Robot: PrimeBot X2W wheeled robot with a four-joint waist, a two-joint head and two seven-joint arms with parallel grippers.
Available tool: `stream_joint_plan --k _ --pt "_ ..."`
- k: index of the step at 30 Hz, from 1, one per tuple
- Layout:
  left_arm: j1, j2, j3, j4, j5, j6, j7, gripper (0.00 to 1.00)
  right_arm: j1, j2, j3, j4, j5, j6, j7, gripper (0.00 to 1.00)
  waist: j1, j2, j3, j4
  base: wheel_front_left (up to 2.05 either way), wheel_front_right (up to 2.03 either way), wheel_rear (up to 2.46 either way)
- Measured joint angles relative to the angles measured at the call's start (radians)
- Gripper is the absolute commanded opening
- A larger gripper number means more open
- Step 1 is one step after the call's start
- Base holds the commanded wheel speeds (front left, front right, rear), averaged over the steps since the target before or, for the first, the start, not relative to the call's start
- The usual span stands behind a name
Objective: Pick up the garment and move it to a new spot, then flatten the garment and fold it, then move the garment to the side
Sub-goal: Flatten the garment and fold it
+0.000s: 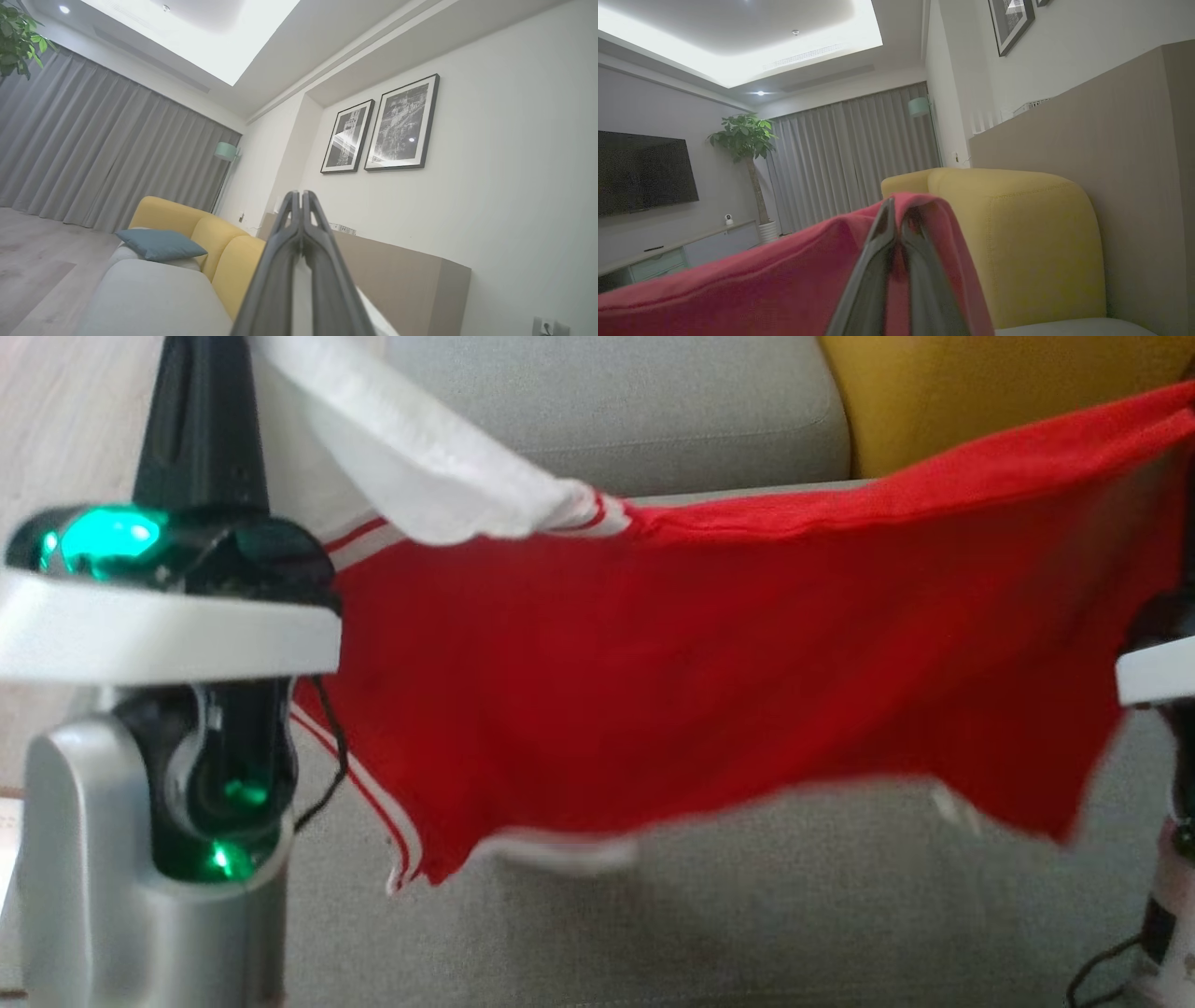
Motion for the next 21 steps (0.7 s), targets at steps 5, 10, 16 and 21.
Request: stream_joint_plan --k 5,10,16,21 --pt "-0.111 0.024 -0.010 0.101 0.000 -0.017 0.030 0.00 -0.061 0.000 -0.017 0.054 0.009 0.000 0.035 0.00 0.0000 0.0000 0.030 -0.004 0.00 0.00 0.00" --pt "-0.305 0.051 -0.007 0.346 -0.003 -0.070 0.039 0.00 -0.306 -0.001 -0.026 0.287 -0.007 0.000 -0.001 0.00 0.0000 0.0000 0.100 -0.017 0.00 0.00 0.00" --pt "-0.688 0.089 -0.001 0.669 0.052 -0.148 -0.044 0.00 -0.753 -0.006 -0.024 0.663 -0.091 0.000 -0.151 0.00 0.0000 0.0000 0.250 -0.026 0.00 0.00 0.00" --pt "-0.910 0.084 0.012 0.888 0.074 -0.187 -0.175 0.00 -1.003 -0.015 -0.046 0.924 -0.116 0.000 -0.337 0.00 0.0004 -0.0001 0.360 -0.021 0.00 0.00 0.00"
